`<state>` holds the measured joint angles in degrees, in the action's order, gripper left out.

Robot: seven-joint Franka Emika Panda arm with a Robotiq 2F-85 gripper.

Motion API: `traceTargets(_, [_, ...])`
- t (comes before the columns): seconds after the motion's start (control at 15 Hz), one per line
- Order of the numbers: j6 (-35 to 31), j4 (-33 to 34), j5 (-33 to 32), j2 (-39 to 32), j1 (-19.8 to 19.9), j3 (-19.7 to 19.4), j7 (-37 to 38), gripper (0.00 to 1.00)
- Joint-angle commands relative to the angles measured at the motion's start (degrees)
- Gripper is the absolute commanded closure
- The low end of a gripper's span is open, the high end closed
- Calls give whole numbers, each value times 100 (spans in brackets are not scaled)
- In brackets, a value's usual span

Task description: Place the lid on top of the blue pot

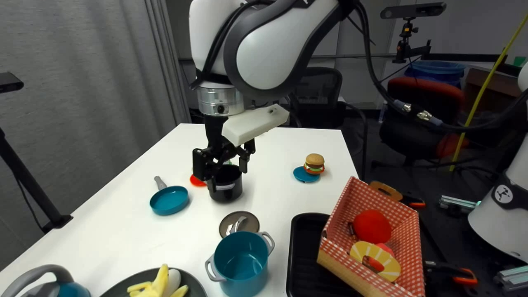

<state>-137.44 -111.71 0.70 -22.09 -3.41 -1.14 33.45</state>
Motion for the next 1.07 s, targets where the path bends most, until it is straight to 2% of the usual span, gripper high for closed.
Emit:
traceTargets(0.0, [-662, -473, 328, 90, -77, -259, 672, 0])
traceTargets(0.4, [-1183, -601, 332, -104, -257, -419, 1921, 0])
traceTargets(0.93, [-1344, -492, 330, -365, -342, -450, 2795, 0])
traceTargets(1.0, [-1190, -541, 286, -305, -264, -370, 2520, 0])
